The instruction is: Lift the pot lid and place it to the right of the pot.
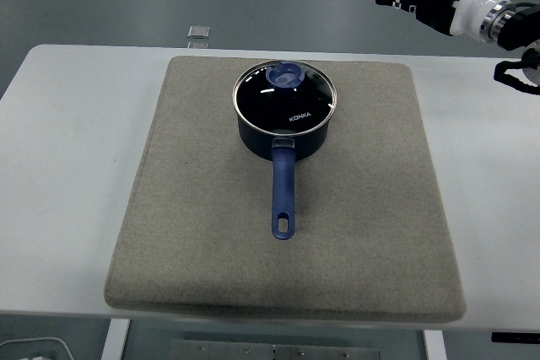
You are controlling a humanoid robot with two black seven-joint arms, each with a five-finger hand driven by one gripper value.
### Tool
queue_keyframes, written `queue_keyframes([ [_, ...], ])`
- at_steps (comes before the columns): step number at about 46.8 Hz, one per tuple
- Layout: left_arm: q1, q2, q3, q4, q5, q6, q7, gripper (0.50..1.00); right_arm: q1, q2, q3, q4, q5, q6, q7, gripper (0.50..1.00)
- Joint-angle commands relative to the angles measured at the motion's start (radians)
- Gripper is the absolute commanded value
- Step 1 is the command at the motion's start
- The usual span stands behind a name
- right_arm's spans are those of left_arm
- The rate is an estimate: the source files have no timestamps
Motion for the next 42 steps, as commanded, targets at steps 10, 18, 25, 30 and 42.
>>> queue_keyframes([
  [10,0.000,0.000,0.000,0.000,0.002,0.000,0.000,1.000,0.039,0.014,-0.003,0.029,-0.259,0.033,0.000,0.909],
  [18,0.000,0.000,0.000,0.000,0.000,0.000,-0.001,1.000,0.044,0.028,-0.002,0.039,-0.436,0.096,0.002,0.909],
  [25,0.000,0.000,0.000,0.000,0.000,0.000,0.000,1.000,0.079,0.052,-0.011,0.056,-0.553,0.103,0.002,0.909],
  [30,-0.002,0.000,0.000,0.000,0.000,0.000,0.000,1.000,0.120,0.058,-0.037,0.084,-0.613,0.103,0.003,0.909],
  [42,0.000,0.000,0.000,0.000,0.000,0.000,-0.001,1.000,0.214,0.110,-0.144,0.104,-0.722,0.106,0.029,0.909],
])
